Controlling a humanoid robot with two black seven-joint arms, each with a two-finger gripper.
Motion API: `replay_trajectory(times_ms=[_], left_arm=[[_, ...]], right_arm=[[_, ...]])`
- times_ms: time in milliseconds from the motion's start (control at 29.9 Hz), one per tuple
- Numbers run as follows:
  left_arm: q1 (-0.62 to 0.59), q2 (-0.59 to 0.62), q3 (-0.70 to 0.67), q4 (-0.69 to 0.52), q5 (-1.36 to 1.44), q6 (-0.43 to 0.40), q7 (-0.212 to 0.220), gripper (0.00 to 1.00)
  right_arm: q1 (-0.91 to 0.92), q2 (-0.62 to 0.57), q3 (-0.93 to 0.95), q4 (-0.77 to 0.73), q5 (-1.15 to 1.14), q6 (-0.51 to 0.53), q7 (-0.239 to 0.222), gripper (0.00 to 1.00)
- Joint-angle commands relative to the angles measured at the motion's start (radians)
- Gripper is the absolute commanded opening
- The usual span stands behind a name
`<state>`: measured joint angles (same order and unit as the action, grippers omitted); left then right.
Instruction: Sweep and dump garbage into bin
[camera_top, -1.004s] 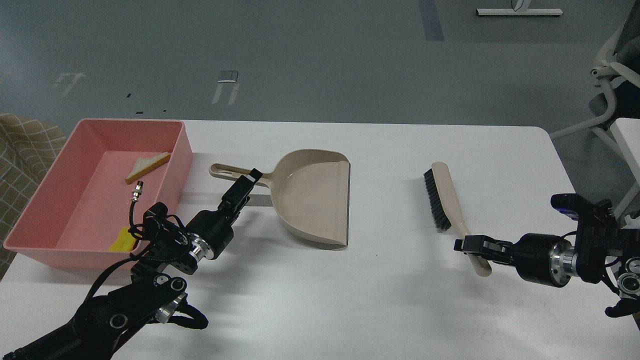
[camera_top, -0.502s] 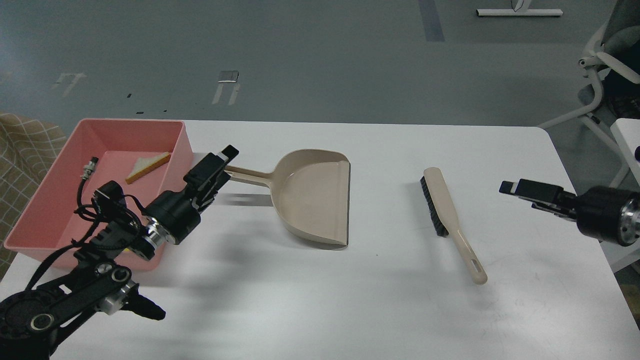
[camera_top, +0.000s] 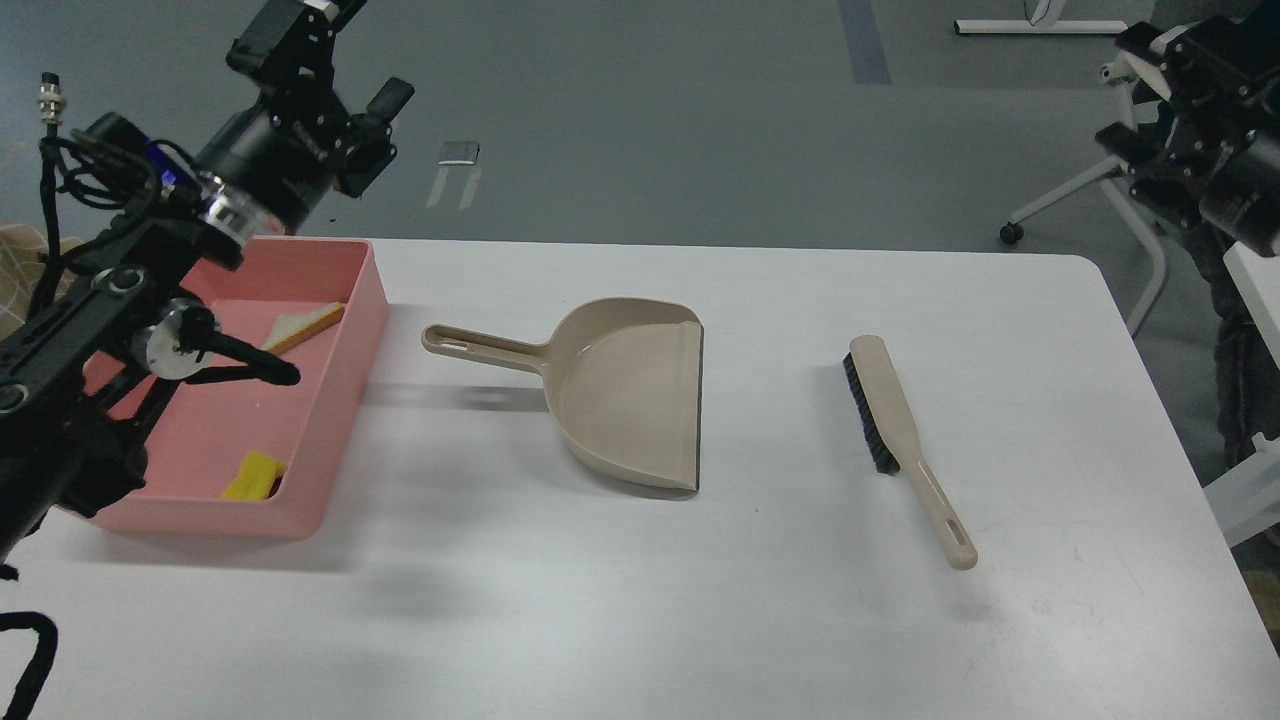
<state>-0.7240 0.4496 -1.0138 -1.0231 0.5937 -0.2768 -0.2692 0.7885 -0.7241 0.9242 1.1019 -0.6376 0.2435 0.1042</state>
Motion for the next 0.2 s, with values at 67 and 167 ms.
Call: replay_trajectory(times_ms=[67,167], left_arm=[[-0.144,-0.150,0.006,0.234,-0.142,-0.071,0.010,0.98],[-0.187,-0.207,-0.003,0.325,-0.178,-0.123,0.010,0.98]], right_arm=[[0.057,0.139,0.018,-0.120,0.125,-0.006,0.051,0.99],[0.095,0.208,0.028,-0.213,0.145,-0.009,0.083,0.99]])
